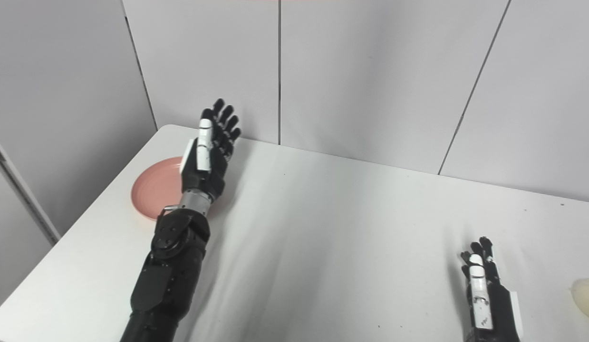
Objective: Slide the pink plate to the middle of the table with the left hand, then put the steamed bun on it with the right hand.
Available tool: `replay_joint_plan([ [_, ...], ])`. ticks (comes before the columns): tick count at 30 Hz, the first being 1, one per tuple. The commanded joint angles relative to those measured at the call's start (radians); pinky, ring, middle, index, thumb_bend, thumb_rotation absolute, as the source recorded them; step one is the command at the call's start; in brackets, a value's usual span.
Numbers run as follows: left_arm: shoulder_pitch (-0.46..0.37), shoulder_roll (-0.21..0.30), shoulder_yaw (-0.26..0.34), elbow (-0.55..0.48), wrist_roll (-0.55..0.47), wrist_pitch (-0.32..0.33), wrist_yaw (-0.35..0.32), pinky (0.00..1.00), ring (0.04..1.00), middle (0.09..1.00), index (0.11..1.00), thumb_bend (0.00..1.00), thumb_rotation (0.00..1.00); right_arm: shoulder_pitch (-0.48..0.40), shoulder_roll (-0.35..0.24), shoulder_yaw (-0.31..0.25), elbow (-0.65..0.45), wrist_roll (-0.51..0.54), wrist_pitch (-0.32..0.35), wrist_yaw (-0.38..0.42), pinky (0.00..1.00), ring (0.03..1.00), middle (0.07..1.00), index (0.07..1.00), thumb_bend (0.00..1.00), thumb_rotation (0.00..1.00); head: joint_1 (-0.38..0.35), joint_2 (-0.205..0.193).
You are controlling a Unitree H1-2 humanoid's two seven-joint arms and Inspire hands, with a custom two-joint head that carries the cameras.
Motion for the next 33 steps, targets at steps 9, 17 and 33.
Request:
replay_joint_plan([
  [9, -0.085, 0.124, 0.075, 0.046, 0.009, -0.08, 0.038, 1.0, 0.968, 0.96, 0.961, 0.65, 1.0, -0.024, 0.005, -0.003, -0.048, 0.026, 0.029, -0.001, 1.0, 0.953, 0.965, 0.97, 0.34, 0.84, -0.001, -0.001],
  [17, -0.102, 0.197, 0.144, 0.159, -0.005, -0.13, 0.063, 0.9, 0.869, 0.858, 0.864, 0.67, 1.0, -0.028, 0.005, -0.001, -0.06, 0.02, 0.035, -0.008, 1.0, 0.964, 0.971, 0.973, 0.3, 0.84, 0.0, -0.003],
  [33, -0.114, 0.309, 0.204, 0.36, -0.049, -0.146, 0.065, 0.84, 0.815, 0.796, 0.798, 0.69, 1.0, -0.027, -0.007, 0.001, -0.058, 0.024, 0.03, 0.001, 1.0, 0.976, 0.985, 0.99, 0.29, 0.85, 0.007, 0.003],
])
